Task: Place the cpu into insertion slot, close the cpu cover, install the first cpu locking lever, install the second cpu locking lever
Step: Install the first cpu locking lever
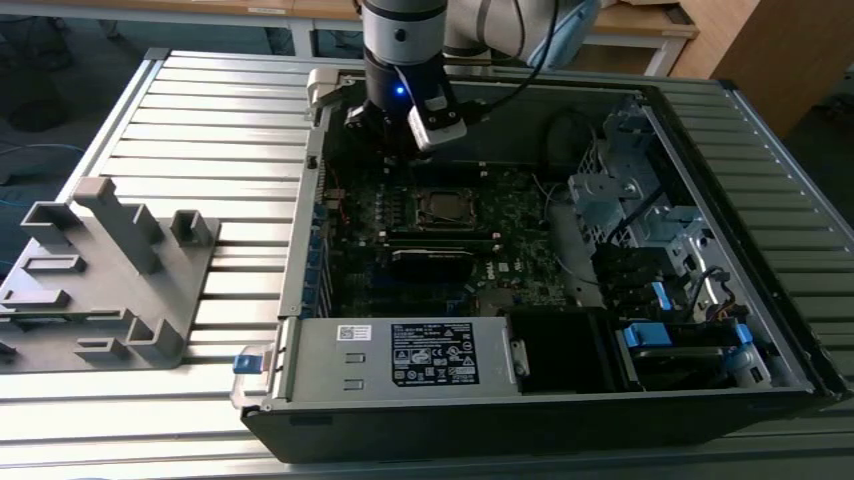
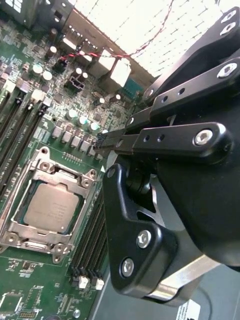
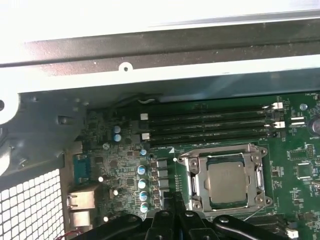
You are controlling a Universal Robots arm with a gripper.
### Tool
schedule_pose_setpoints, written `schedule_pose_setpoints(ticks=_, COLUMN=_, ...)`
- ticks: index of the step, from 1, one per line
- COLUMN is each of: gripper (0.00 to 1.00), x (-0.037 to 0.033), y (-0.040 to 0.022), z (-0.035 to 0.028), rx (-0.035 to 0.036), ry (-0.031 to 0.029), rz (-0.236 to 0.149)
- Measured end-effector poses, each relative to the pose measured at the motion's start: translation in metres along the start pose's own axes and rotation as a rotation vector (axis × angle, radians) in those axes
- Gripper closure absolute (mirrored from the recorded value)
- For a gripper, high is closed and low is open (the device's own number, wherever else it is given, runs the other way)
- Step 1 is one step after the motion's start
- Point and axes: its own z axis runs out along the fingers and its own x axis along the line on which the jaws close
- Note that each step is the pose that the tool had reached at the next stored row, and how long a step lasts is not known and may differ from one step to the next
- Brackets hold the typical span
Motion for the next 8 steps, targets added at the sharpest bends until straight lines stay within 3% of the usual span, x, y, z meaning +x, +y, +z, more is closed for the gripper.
schedule_pose_setpoints(ticks=2, gripper=0.89, x=0.0001, y=-0.0001, z=-0.0001, rx=-0.0049, ry=0.0006, rz=0.0)
schedule_pose_setpoints(ticks=7, gripper=0.89, x=0.0009, y=-0.0002, z=-0.0001, rx=-0.0563, ry=0.0058, rz=0.001)
schedule_pose_setpoints(ticks=8, gripper=0.89, x=0.001, y=-0.0001, z=-0.0001, rx=-0.0596, ry=0.0062, rz=0.001)
